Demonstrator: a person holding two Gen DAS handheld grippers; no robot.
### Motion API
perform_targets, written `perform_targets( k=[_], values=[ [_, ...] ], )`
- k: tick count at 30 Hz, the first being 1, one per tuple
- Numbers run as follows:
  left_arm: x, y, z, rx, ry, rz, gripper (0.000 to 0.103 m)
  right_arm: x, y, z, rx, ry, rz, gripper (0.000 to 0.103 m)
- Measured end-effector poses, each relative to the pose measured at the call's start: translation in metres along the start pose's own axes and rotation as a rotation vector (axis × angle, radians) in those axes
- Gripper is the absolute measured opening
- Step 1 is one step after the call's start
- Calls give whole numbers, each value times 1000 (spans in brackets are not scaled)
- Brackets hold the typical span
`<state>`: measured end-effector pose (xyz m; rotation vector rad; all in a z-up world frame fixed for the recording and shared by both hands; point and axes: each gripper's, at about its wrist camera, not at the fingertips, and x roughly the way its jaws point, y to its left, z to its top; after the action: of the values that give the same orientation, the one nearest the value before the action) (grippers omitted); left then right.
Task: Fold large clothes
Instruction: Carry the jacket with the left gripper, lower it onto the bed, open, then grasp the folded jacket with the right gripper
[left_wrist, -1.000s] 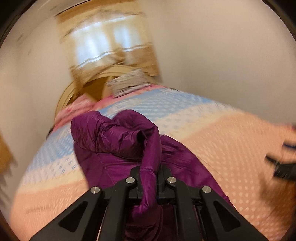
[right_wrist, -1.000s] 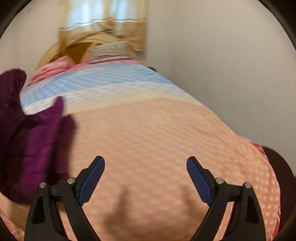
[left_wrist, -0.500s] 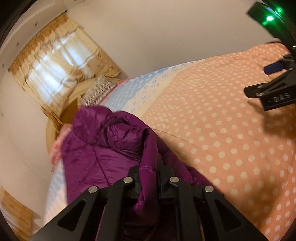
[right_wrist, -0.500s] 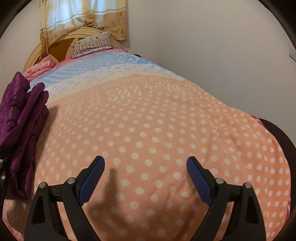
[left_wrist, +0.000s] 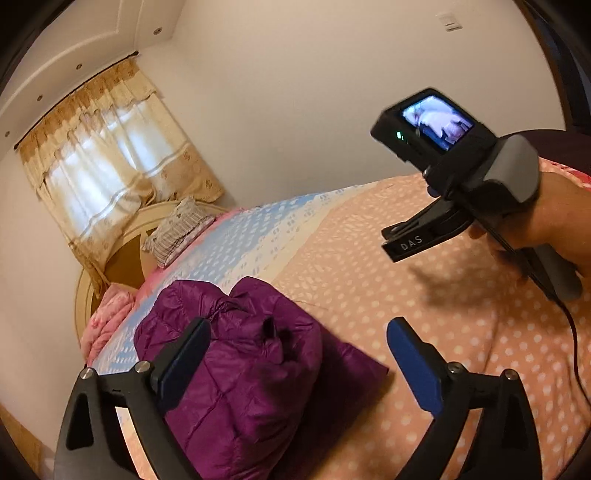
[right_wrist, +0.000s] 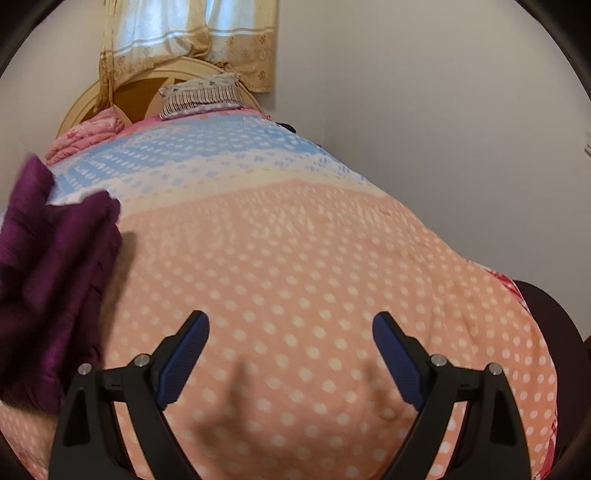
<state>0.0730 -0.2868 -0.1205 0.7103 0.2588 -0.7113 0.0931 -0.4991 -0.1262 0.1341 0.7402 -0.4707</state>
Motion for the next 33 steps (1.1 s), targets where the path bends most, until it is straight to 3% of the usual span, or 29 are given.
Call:
perform_targets(
  k=[2, 3, 7, 10, 11, 14, 17, 19, 21, 23, 26, 28, 33],
  values=[
    [10, -7, 6, 20, 6, 27, 97, 1, -2, 3, 26, 0, -10, 92],
    [12, -7, 9, 32, 1, 83, 97, 0, -4, 4, 39, -6, -25, 92],
    [16, 42, 4, -120, 59, 124, 97, -5, -4, 12, 33, -9, -26, 92],
    [7, 96, -19, -203, 90, 252, 97, -3, 12, 28, 34, -8, 2, 73],
    [2, 121, -29, -247, 97, 295, 97, -2, 23, 35, 37, -4, 28, 66],
    [6, 174, -51, -341, 156, 402, 97, -7, 70, 62, -6, -32, 85, 64],
    [33, 223, -80, -434, 287, 544, 97, -21, 132, 91, -66, -67, 131, 64],
    [56, 252, -102, -560, 412, 620, 97, -24, 169, 108, -81, -75, 144, 61],
    [73, 273, -119, -703, 477, 670, 97, -25, 209, 122, -94, -79, 150, 58],
    [86, 281, -127, -822, 479, 625, 97, -17, 247, 129, -118, -63, 173, 57],
    [99, 279, -126, -896, 444, 568, 97, 4, 278, 120, -159, -64, 165, 52],
    [109, 273, -119, -905, 410, 501, 97, 24, 275, 109, -151, -29, 150, 42],
    [155, 233, -82, -787, 405, 372, 97, 65, 220, 72, -68, 10, 96, 41]
  ],
)
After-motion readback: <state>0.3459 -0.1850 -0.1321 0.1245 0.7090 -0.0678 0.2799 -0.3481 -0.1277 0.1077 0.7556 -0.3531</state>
